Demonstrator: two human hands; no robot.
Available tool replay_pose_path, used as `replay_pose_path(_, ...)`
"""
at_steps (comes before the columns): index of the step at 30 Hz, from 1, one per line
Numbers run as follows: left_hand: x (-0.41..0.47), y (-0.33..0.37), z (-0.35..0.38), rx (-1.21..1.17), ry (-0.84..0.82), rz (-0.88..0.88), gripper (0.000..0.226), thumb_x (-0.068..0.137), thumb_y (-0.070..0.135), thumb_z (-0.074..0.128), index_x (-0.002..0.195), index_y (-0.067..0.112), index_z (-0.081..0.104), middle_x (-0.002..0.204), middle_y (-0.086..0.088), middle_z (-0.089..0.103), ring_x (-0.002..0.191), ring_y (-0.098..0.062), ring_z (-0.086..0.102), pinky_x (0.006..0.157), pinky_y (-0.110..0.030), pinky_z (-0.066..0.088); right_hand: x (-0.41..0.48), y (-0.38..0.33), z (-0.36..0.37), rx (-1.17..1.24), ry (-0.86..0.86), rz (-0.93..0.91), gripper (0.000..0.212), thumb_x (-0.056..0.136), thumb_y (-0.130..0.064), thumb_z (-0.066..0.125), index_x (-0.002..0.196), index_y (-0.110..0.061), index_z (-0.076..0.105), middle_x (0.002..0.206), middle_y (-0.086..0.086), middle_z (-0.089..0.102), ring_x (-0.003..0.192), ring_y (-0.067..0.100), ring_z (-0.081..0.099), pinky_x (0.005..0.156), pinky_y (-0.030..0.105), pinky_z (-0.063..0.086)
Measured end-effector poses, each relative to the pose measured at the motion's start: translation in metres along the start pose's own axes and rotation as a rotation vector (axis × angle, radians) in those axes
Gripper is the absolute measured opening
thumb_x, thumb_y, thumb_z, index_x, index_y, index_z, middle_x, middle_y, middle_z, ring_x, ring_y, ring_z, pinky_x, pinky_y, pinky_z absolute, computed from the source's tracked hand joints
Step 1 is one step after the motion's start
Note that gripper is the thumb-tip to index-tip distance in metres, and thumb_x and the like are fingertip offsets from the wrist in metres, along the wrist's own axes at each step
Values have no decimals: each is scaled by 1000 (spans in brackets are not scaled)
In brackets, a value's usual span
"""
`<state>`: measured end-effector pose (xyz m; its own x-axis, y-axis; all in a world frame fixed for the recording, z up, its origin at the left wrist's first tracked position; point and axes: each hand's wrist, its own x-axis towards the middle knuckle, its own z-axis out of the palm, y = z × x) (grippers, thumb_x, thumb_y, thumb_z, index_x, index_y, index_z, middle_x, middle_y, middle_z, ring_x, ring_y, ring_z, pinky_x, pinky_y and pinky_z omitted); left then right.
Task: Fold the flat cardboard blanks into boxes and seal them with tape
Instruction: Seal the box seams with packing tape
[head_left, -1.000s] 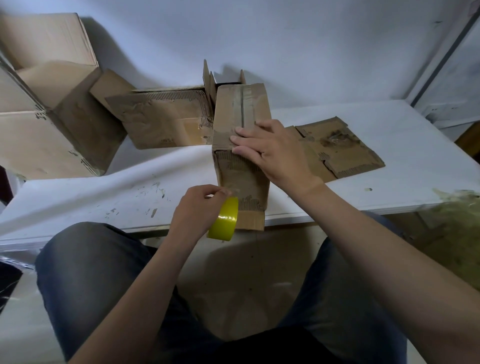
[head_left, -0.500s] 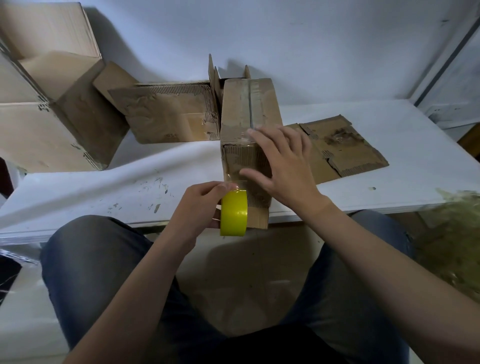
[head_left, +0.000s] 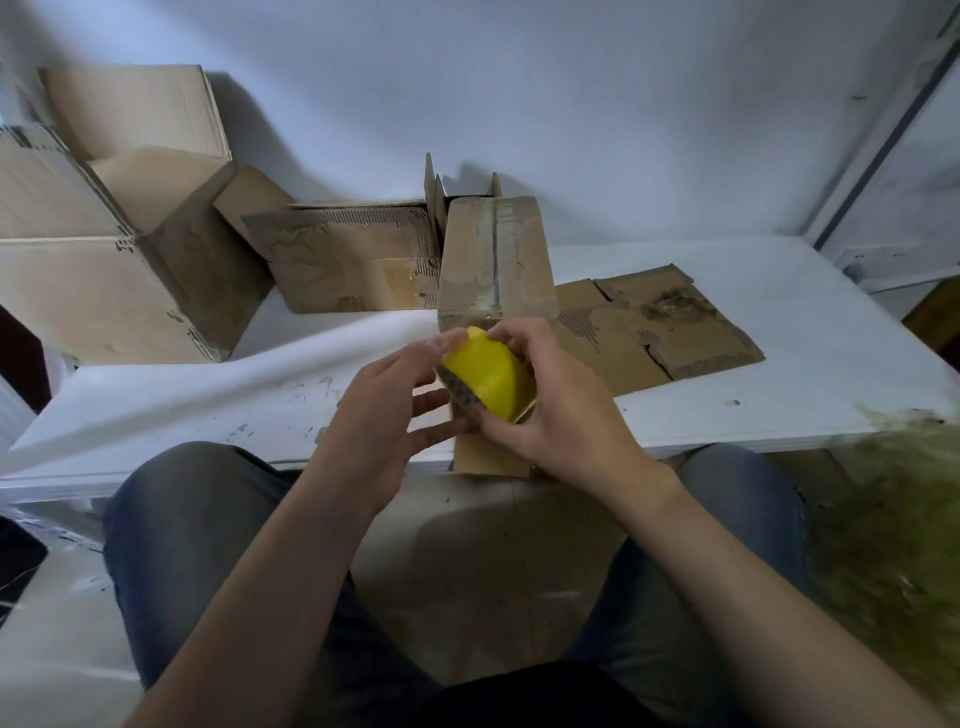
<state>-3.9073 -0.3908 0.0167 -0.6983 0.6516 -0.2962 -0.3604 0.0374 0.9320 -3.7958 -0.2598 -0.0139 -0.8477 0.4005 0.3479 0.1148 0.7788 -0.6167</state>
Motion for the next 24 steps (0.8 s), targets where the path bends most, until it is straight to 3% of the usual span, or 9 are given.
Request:
replay_pose_path(2, 3, -3, 0, 104, 59, 92, 13, 91, 37, 72, 93, 26, 78, 98, 10, 70, 103, -17, 62, 83, -39, 58, 1, 0, -6, -9, -1, -33, 66, 80, -38, 82, 130, -39, 39, 126, -14, 53, 108, 14, 55, 82, 36, 55)
replay_pose_path(4, 5, -2, 1, 185, 86, 171, 10, 91, 33, 73, 92, 23, 76, 80, 17, 71, 94, -10, 62, 82, -36, 57, 2, -2, -13, -49, -31, -78, 60, 81, -36, 81, 128, -37, 45, 127, -14, 53, 110, 13, 54, 80, 28, 50)
replay_pose_path(8, 13, 3, 0, 394, 128, 315, 10, 88, 33, 76, 86, 24, 73, 74, 12, 72, 74, -1, 64, 73, -31, 57, 4, 1, -32, -183, -139, -167, 56, 83, -34, 79, 129, -40, 48, 131, -17, 52, 113, 8, 49, 83, 24, 42)
replay_pose_path(11, 17, 11, -1, 467, 122, 402, 4, 86, 30, 78, 83, 29, 76, 77, 14, 75, 72, 3, 66, 70, -25, 56, 6, 8, -45, -173, -125, -207, 55, 82, -28, 80, 127, -41, 51, 129, -17, 52, 112, 5, 46, 83, 24, 43)
replay_pose_path(13, 17, 15, -3, 400, 67, 351, 4, 84, 25, 80, 87, 26, 78, 84, 9, 77, 80, -3, 69, 75, -28, 58, 9, 13, -51, -157, -97, -254, 53, 81, -22, 81, 124, -38, 55, 124, -13, 53, 110, 6, 47, 82, 27, 46)
replay_pose_path(16, 17, 15, 0, 236, -38, 241, 22, 81, 17, 80, 102, 20, 76, 93, 0, 78, 90, -15, 73, 81, -31, 59, 13, 19, -58, -164, -22, -337, 50, 80, -16, 82, 121, -32, 59, 117, -9, 53, 105, 8, 48, 77, 25, 45)
replay_pose_path(20, 21, 12, 5, 69, -128, 112, 48, 70, 20, 82, 117, 14, 73, 99, -7, 75, 84, -16, 72, 81, -32, 59, 16, 24, -63, -239, 34, -454, 42, 83, -20, 79, 119, -29, 60, 115, -5, 55, 102, 12, 48, 74, 25, 40)
replay_pose_path(24, 21, 10, 10, 74, -189, 6, 34, 80, 12, 77, 113, 11, 73, 90, -8, 75, 79, -15, 72, 73, -26, 59, 22, 29, -69, -355, 62, -612, 25, 88, -24, 72, 113, -22, 71, 107, 5, 63, 91, 22, 53, 69, 38, 45)
